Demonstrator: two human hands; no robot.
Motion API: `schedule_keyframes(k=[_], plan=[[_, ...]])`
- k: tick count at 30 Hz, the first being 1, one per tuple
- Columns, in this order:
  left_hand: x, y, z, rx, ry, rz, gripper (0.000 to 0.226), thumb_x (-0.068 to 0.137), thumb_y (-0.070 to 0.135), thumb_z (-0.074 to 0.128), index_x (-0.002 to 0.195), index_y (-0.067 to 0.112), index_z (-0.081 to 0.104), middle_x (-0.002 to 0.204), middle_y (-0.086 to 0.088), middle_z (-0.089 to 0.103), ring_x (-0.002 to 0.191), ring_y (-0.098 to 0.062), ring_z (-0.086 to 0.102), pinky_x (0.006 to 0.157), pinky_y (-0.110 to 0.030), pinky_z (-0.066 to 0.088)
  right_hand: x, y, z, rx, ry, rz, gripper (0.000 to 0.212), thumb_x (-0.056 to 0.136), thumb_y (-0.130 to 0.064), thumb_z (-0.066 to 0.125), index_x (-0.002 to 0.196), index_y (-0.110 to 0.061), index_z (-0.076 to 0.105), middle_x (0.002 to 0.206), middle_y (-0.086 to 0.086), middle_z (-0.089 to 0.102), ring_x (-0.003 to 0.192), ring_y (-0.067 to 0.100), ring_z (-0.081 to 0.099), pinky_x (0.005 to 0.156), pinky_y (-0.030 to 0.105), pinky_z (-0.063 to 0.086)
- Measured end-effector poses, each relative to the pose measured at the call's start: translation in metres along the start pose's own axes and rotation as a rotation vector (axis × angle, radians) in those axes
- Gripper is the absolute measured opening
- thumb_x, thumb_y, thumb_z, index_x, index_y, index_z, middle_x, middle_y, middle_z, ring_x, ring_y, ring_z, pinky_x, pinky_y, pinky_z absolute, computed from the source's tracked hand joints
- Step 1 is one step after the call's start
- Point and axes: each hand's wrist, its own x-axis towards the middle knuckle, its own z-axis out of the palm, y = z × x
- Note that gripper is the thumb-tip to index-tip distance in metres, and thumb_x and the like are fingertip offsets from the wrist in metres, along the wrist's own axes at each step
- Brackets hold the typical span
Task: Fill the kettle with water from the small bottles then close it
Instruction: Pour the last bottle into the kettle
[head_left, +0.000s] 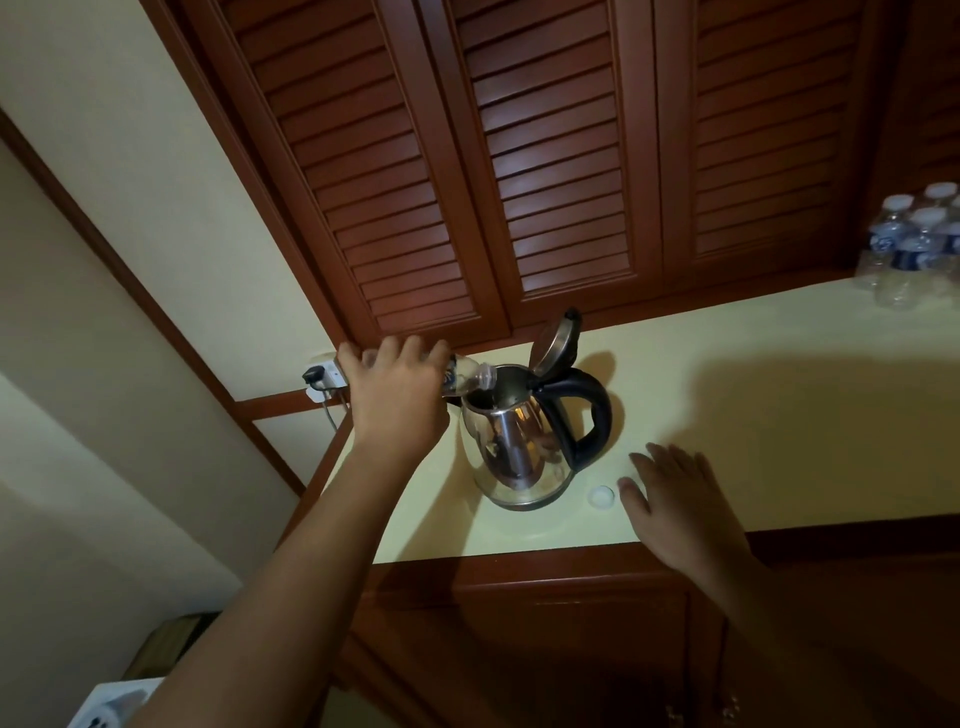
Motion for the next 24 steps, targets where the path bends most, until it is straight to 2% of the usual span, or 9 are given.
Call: schedule_keyframes(k=[4, 6, 8, 11, 13, 15, 18, 21, 24], plan=[[-0.021, -0.003, 0.004, -0.226, -0.153, -0.156, 0.054, 0.084, 0.045, 0.075, 0.132, 0.026, 0.060, 0.116, -0.001, 0.070, 0.106, -0.027, 0.066, 0.097, -0.051, 0.050, -0.004, -0.004, -0.005, 0.010, 0.097, -0.049, 0.050, 0.095, -0.049, 0.035, 0.121, -0.018, 0.062, 0.119, 0.000, 0.064, 0.113, 0.025, 0.058, 0.099, 0.046, 0.040], [-0.035, -0.003, 0.003, -0.476, -0.263, -0.282, 0.050, 0.086, 0.054, 0.074, 0.126, 0.027, 0.061, 0.109, 0.001, 0.071, 0.094, -0.021, 0.066, 0.081, -0.041, 0.059, -0.004, -0.008, -0.011, 0.009, 0.071, -0.034, 0.047, 0.096, -0.052, 0.039, 0.125, -0.023, 0.062, 0.122, -0.003, 0.065, 0.114, 0.022, 0.057, 0.099, 0.044, 0.038], [-0.056, 0.001, 0.004, -0.697, -0.311, -0.388, 0.043, 0.085, 0.056, 0.076, 0.114, 0.028, 0.061, 0.098, 0.005, 0.069, 0.083, -0.016, 0.065, 0.069, -0.036, 0.058, 0.000, -0.012, -0.016, 0.034, 0.019, 0.007, 0.051, 0.096, -0.059, 0.040, 0.130, -0.027, 0.060, 0.128, -0.004, 0.063, 0.120, 0.020, 0.053, 0.101, 0.044, 0.036], [-0.092, 0.014, 0.006, -0.979, -0.300, -0.513, 0.040, 0.085, 0.052, 0.079, 0.112, 0.027, 0.062, 0.090, 0.010, 0.069, 0.079, -0.008, 0.066, 0.063, -0.032, 0.057, 0.005, -0.022, -0.019, 0.053, -0.052, 0.001, 0.065, 0.088, -0.072, 0.045, 0.134, -0.028, 0.057, 0.129, -0.001, 0.061, 0.121, 0.021, 0.051, 0.100, 0.043, 0.039], [-0.113, 0.027, 0.004, -1.123, -0.340, -0.572, 0.039, 0.086, 0.047, 0.080, 0.114, 0.028, 0.061, 0.091, 0.012, 0.071, 0.079, -0.004, 0.068, 0.057, -0.020, 0.054, 0.008, -0.027, -0.018, 0.047, -0.105, -0.016, 0.066, 0.083, -0.074, 0.051, 0.132, -0.029, 0.059, 0.127, 0.001, 0.059, 0.119, 0.022, 0.052, 0.098, 0.041, 0.043], [-0.132, 0.040, 0.003, -1.243, -0.397, -0.624, 0.037, 0.087, 0.043, 0.081, 0.114, 0.029, 0.060, 0.092, 0.011, 0.072, 0.080, -0.004, 0.070, 0.051, -0.011, 0.049, 0.011, -0.029, -0.019, 0.066, -0.141, -0.022, 0.054, 0.084, -0.067, 0.058, 0.123, -0.030, 0.065, 0.117, 0.003, 0.060, 0.110, 0.023, 0.056, 0.092, 0.039, 0.047], [-0.153, 0.054, 0.002, -1.346, -0.429, -0.649, 0.036, 0.087, 0.038, 0.082, 0.115, 0.029, 0.062, 0.091, 0.013, 0.073, 0.078, -0.001, 0.072, 0.054, -0.011, 0.052, 0.014, -0.030, -0.026, 0.185, -0.176, -0.057, 0.027, 0.091, -0.043, 0.061, 0.102, -0.021, 0.073, 0.098, 0.004, 0.068, 0.090, 0.020, 0.063, 0.077, 0.031, 0.049], [-0.163, 0.064, -0.002, -1.434, -0.446, -0.623, 0.035, 0.086, 0.035, 0.084, 0.113, 0.036, 0.062, 0.091, 0.016, 0.074, 0.082, 0.009, 0.069, 0.061, -0.012, 0.055, 0.005, -0.039, -0.037, 0.377, -0.103, -0.074, 0.021, 0.096, -0.026, 0.058, 0.082, -0.016, 0.070, 0.074, -0.001, 0.068, 0.070, 0.011, 0.062, 0.066, 0.030, 0.047], [-0.166, 0.071, -0.006, -1.534, -0.487, -0.559, 0.038, 0.084, 0.033, 0.086, 0.113, 0.041, 0.063, 0.090, 0.015, 0.076, 0.082, 0.000, 0.072, 0.064, -0.019, 0.059, -0.012, -0.060, -0.062, 0.628, -0.025, -0.053, 0.012, 0.096, -0.025, 0.061, 0.095, -0.033, 0.069, 0.074, -0.015, 0.069, 0.067, -0.005, 0.065, 0.061, 0.010, 0.044]])
